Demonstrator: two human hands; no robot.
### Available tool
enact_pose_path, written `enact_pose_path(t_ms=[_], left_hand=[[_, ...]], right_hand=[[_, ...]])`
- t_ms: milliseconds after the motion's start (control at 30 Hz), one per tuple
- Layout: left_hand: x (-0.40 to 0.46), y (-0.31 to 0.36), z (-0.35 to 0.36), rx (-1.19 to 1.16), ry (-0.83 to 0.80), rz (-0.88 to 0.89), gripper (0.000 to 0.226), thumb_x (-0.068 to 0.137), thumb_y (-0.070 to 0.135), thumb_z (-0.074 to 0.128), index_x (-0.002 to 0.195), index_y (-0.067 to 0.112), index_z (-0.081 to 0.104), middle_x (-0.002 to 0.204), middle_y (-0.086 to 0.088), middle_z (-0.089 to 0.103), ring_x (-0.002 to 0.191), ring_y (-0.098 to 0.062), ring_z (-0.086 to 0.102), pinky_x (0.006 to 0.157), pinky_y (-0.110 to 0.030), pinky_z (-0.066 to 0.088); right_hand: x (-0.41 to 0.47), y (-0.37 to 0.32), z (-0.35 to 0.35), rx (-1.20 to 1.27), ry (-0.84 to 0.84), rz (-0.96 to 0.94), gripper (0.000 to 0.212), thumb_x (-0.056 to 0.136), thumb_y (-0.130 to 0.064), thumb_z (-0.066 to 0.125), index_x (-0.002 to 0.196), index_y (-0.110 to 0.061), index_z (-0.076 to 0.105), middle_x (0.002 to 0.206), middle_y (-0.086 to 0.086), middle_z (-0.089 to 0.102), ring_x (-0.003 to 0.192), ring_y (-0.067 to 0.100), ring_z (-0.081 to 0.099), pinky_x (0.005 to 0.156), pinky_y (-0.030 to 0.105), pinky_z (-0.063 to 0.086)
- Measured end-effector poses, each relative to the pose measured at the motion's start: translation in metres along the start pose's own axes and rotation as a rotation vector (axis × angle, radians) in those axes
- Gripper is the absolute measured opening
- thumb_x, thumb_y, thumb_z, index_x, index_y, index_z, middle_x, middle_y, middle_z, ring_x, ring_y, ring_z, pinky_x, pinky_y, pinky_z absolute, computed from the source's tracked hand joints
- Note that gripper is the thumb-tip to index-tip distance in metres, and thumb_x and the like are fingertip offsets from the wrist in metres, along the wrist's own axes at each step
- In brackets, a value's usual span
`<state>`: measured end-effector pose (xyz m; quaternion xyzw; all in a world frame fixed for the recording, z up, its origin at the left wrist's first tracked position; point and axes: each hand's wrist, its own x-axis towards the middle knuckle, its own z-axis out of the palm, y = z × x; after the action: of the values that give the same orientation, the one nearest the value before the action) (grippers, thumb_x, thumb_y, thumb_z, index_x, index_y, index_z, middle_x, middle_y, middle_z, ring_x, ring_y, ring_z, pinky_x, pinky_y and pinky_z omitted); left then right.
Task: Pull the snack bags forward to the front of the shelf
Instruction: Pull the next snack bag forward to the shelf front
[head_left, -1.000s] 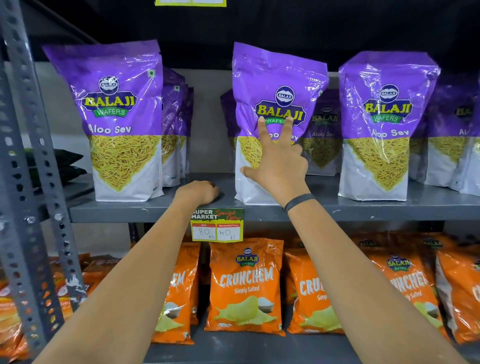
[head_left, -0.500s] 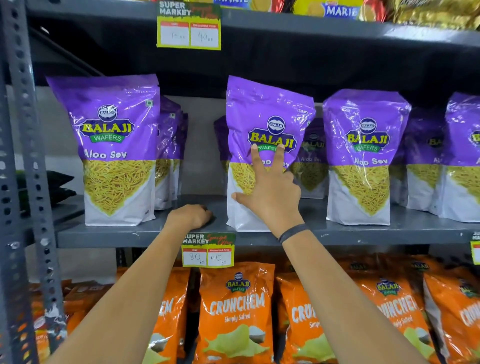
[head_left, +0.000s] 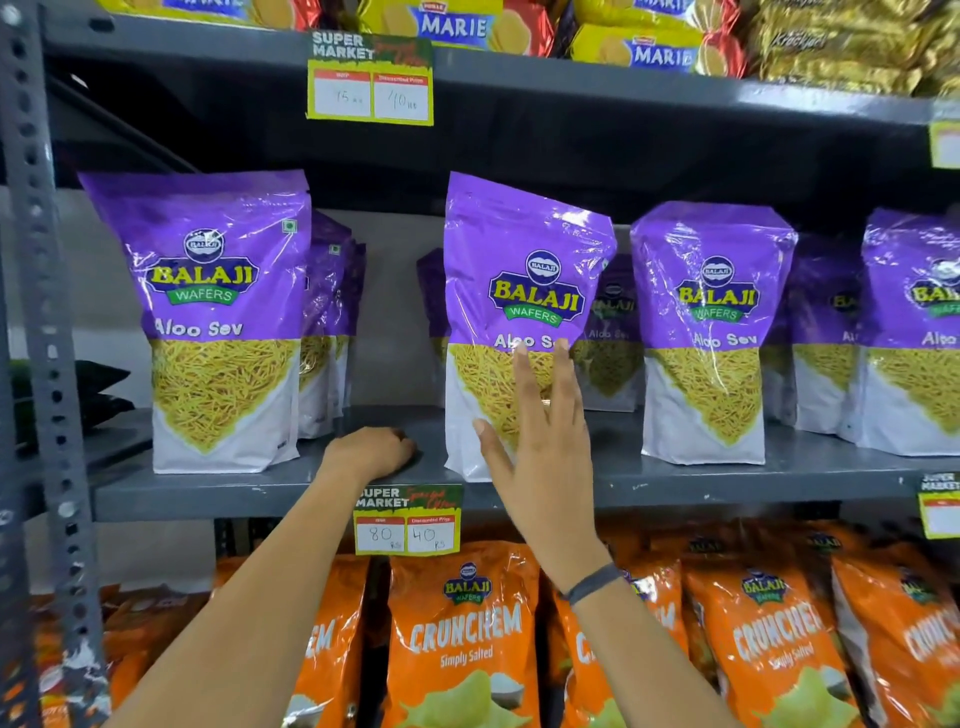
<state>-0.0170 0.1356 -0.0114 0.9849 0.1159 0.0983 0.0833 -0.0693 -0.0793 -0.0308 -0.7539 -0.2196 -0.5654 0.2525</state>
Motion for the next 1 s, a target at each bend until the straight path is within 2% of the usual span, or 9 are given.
enact_pose_path(t_ms=[133,367,567,733,833,1000], left_hand=[[-0.001,-0.001,-0.001,0.005,-0.012,0.013,0.052,0.093,0.042,0.027,0.133,0.022,0.054,0.143,-0.011,0.053,0.127,-0.031,0.052,0.108,-0.047,0.041],[-0.003,0.001,-0.001,0.009,-0.026,0.014,0.051,0.095,0.04,0.026,0.133,0.02,0.053,0.144,-0.012,0.052,0.129,-0.031,0.049,0.109,-0.045,0.038],[-0.007,0.003,-0.004,0.014,-0.041,0.01,0.051,0.095,0.04,0.026,0.134,0.02,0.052,0.146,-0.01,0.05,0.13,-0.031,0.047,0.111,-0.05,0.034],[-0.012,0.007,-0.007,0.017,-0.022,-0.005,0.051,0.095,0.041,0.027,0.136,0.021,0.049,0.146,-0.01,0.05,0.131,-0.03,0.047,0.111,-0.048,0.035],[-0.014,0.008,-0.006,0.019,-0.009,-0.017,0.052,0.095,0.042,0.028,0.138,0.022,0.049,0.147,-0.009,0.049,0.132,-0.029,0.046,0.111,-0.047,0.034],[-0.017,0.01,-0.006,0.015,0.005,-0.019,0.053,0.094,0.043,0.03,0.136,0.02,0.051,0.145,-0.01,0.051,0.13,-0.028,0.048,0.11,-0.045,0.036]], right_hand=[[-0.024,0.007,0.011,0.028,0.009,-0.022,0.063,0.098,-0.038,0.047,0.153,-0.023,0.021,0.161,0.013,0.018,0.149,0.031,0.015,0.112,0.046,0.038],[-0.027,0.007,0.016,0.062,-0.033,0.008,0.057,0.097,-0.04,0.045,0.15,-0.03,0.027,0.161,0.008,0.014,0.148,0.032,0.017,0.096,0.05,0.052],[-0.027,0.009,0.02,0.043,-0.039,0.0,0.058,0.098,-0.041,0.045,0.151,-0.031,0.025,0.161,0.008,0.014,0.148,0.031,0.016,0.098,0.049,0.051],[-0.023,0.011,0.03,0.067,-0.049,0.01,0.058,0.098,-0.042,0.042,0.152,-0.033,0.021,0.162,0.004,0.009,0.15,0.028,0.009,0.095,0.048,0.053],[-0.022,0.013,0.036,0.066,-0.056,0.011,0.059,0.099,-0.043,0.039,0.152,-0.035,0.015,0.162,0.002,0.005,0.15,0.026,0.005,0.098,0.048,0.051],[-0.026,0.013,0.043,0.031,-0.027,0.006,0.059,0.099,-0.04,0.041,0.152,-0.031,0.018,0.162,0.008,0.011,0.149,0.032,0.012,0.107,0.05,0.043]])
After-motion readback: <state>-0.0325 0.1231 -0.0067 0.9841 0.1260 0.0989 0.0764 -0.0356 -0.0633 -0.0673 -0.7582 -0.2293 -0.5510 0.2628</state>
